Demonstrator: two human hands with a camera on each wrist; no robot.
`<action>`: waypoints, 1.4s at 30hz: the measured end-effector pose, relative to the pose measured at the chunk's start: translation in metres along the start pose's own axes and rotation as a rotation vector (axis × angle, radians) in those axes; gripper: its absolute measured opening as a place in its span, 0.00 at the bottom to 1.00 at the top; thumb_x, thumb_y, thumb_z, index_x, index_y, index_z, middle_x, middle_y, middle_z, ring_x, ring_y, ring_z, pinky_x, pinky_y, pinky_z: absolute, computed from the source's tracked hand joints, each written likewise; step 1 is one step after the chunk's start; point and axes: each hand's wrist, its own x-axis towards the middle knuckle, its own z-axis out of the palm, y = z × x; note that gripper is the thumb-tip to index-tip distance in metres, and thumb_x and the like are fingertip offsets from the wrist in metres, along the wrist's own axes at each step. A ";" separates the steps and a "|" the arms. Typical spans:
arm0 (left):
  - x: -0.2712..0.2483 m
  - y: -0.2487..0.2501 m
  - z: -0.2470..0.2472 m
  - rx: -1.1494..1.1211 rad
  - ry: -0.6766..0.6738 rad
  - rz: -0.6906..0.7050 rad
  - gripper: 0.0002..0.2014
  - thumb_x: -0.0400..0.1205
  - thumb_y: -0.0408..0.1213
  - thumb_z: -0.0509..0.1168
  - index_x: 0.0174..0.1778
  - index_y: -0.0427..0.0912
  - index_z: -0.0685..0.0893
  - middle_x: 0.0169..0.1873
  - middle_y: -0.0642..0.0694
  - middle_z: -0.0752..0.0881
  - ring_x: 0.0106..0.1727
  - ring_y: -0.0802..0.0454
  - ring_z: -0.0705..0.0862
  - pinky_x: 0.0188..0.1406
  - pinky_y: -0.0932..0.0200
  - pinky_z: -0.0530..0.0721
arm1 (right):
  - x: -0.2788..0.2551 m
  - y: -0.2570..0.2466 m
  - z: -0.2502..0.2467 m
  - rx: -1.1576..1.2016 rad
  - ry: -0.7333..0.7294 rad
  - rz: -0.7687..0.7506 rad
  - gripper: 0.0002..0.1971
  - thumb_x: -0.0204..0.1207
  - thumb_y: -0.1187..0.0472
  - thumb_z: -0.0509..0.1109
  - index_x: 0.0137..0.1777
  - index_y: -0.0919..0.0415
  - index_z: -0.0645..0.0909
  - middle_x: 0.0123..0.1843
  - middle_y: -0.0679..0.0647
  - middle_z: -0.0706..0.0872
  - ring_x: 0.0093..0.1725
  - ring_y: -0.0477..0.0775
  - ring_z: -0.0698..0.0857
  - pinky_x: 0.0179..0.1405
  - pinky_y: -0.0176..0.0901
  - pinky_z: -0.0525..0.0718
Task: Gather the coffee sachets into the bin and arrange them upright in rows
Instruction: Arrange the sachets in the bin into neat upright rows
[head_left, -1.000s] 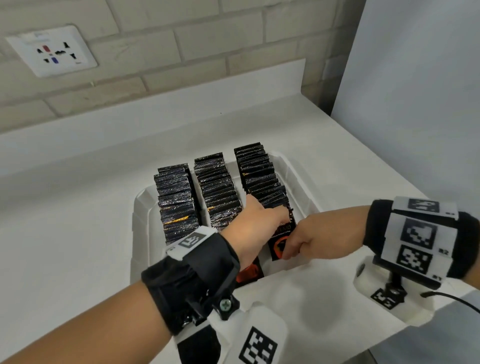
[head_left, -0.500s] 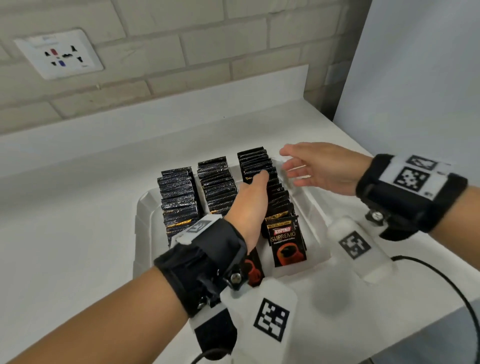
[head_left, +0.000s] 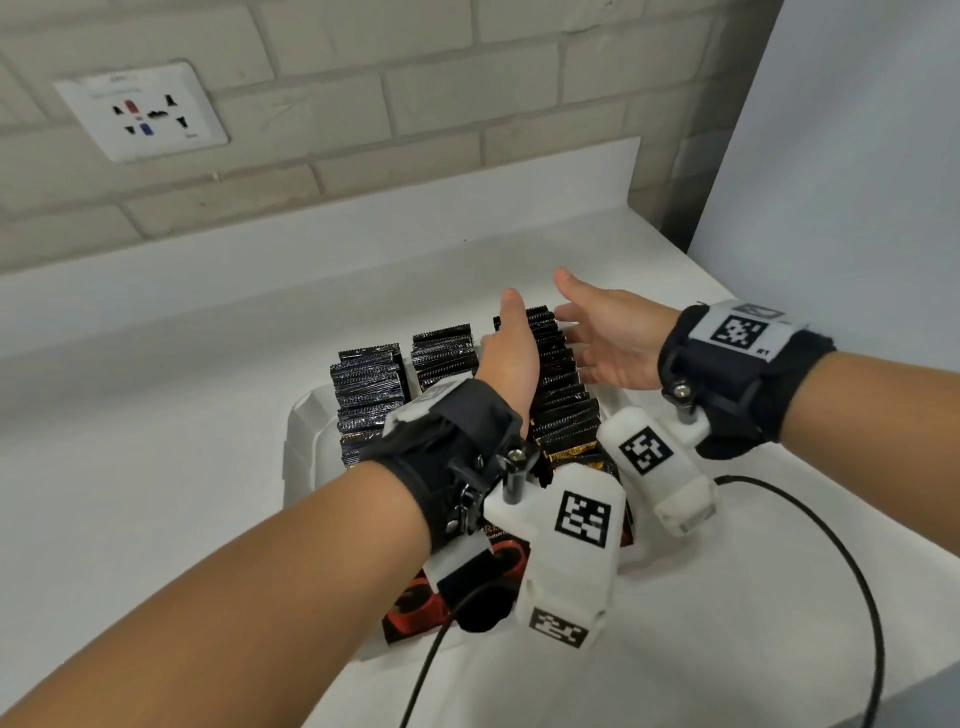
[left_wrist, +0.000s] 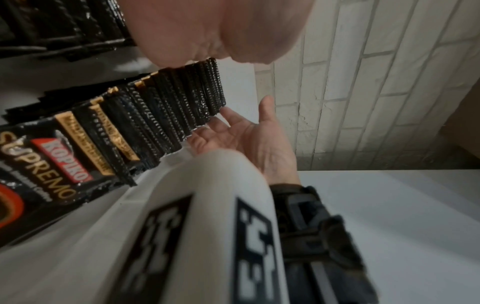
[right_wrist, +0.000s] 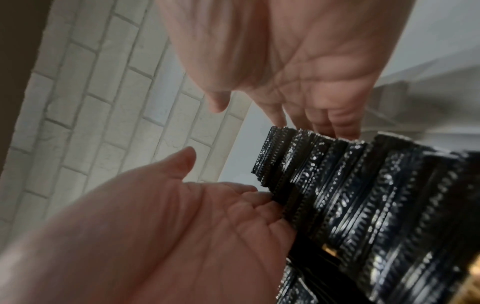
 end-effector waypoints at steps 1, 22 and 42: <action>0.003 0.000 0.001 0.002 0.012 -0.013 0.48 0.66 0.69 0.50 0.75 0.38 0.70 0.68 0.37 0.79 0.64 0.38 0.82 0.66 0.40 0.78 | 0.000 -0.001 0.002 -0.005 -0.015 0.012 0.22 0.82 0.39 0.51 0.61 0.56 0.72 0.57 0.55 0.81 0.57 0.54 0.81 0.53 0.44 0.79; 0.010 0.005 -0.005 -0.023 -0.029 -0.040 0.28 0.86 0.56 0.46 0.57 0.35 0.80 0.42 0.38 0.86 0.45 0.42 0.87 0.47 0.50 0.85 | 0.007 -0.001 0.005 -0.015 -0.035 0.005 0.35 0.80 0.37 0.50 0.80 0.59 0.55 0.72 0.59 0.74 0.64 0.57 0.77 0.62 0.49 0.76; -0.007 -0.030 0.000 0.015 0.009 -0.045 0.45 0.67 0.69 0.53 0.77 0.44 0.68 0.72 0.37 0.75 0.71 0.36 0.75 0.70 0.36 0.72 | -0.038 0.048 0.002 0.008 -0.054 0.038 0.21 0.82 0.41 0.48 0.69 0.48 0.69 0.45 0.45 0.79 0.41 0.44 0.79 0.40 0.34 0.77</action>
